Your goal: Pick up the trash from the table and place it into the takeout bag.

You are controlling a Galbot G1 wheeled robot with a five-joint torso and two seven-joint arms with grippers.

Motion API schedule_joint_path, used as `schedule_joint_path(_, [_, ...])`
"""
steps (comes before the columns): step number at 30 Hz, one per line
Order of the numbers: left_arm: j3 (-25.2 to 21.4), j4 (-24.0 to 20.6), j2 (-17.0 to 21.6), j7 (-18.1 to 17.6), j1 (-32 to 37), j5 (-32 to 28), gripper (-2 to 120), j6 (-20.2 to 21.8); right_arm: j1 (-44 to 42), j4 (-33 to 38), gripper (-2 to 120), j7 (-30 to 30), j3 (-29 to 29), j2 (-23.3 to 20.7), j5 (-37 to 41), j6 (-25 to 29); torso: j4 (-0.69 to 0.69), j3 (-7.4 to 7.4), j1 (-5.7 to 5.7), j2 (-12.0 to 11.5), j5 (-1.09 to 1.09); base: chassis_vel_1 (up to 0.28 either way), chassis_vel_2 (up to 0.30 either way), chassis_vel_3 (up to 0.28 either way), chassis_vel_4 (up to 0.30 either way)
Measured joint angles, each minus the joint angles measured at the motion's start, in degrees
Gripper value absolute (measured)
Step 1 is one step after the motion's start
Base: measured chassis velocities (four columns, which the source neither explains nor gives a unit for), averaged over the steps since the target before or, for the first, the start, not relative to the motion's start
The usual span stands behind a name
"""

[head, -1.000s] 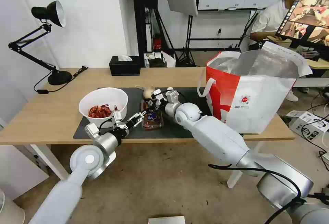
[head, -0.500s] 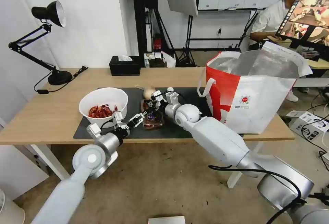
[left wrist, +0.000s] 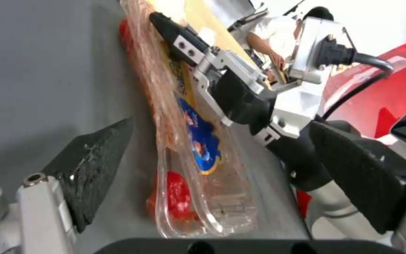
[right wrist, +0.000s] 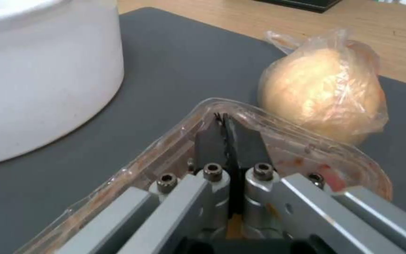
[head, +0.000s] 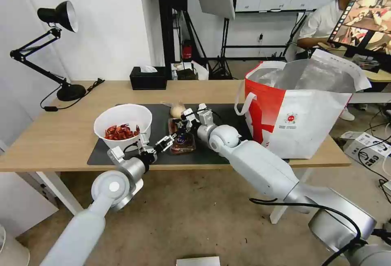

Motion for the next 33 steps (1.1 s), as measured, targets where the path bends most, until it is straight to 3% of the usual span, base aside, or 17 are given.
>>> schedule_joint_path(33, [1.45,0.59,-0.79,-1.38,-1.18,-2.07,100,1.53,0.02,0.50,0,0.33,0.13,-0.60,0.21,-0.02,0.00,0.00,0.00,0.00,0.00,0.000,0.000,0.000,0.000])
